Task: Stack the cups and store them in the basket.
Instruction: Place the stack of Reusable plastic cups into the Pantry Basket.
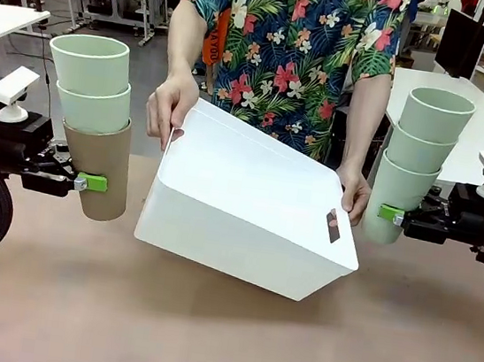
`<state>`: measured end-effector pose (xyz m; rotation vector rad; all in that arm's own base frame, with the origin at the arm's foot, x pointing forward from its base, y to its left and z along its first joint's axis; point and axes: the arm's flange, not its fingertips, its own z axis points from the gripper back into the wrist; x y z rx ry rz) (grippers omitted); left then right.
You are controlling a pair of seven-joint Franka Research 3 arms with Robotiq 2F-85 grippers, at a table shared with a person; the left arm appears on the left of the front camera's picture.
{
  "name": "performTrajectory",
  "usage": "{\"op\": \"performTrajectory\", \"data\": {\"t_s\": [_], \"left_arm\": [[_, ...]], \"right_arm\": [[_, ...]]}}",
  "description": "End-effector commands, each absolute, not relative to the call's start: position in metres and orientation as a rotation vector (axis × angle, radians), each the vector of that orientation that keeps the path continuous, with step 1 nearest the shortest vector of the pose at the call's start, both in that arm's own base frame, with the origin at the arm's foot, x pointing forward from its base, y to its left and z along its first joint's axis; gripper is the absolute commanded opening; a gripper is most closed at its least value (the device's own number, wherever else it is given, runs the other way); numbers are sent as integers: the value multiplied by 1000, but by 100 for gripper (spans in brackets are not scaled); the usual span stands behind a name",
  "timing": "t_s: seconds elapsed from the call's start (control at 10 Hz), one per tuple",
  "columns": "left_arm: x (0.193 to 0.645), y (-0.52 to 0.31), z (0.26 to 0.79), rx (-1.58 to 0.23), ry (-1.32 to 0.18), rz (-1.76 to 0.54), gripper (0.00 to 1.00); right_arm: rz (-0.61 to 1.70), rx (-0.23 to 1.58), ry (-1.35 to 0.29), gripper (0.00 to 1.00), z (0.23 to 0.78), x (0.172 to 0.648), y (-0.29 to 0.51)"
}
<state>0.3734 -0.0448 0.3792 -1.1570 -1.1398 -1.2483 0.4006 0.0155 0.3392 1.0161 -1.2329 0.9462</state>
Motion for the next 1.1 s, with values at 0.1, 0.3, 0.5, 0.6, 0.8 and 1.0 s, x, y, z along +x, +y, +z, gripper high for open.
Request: {"op": "performTrajectory", "data": {"t_s": [0.1, 0.3, 0.5, 0.6, 0.8, 1.0], "left_arm": [[373, -46, 382, -1164, -1148, -1248, 85], [373, -46, 382, -1164, -1148, -1248, 85], [373, -46, 382, -1164, -1148, -1248, 85], [373, -46, 382, -1164, -1148, -1248, 85], [373, -46, 382, -1164, -1148, -1248, 85], [373, -46, 382, -1164, -1148, -1248, 85]], "right_arm": [[967, 997, -1181, 84, 377, 407, -6], [1001, 1005, -1133, 84, 408, 418, -13], [1058, 988, -1061, 84, 446, 438, -3], [1083, 968, -1016, 84, 463, 450, 9], [1138, 926, -917, 84, 492, 468, 36], [1203, 872, -801, 84, 509, 495, 80]]}}
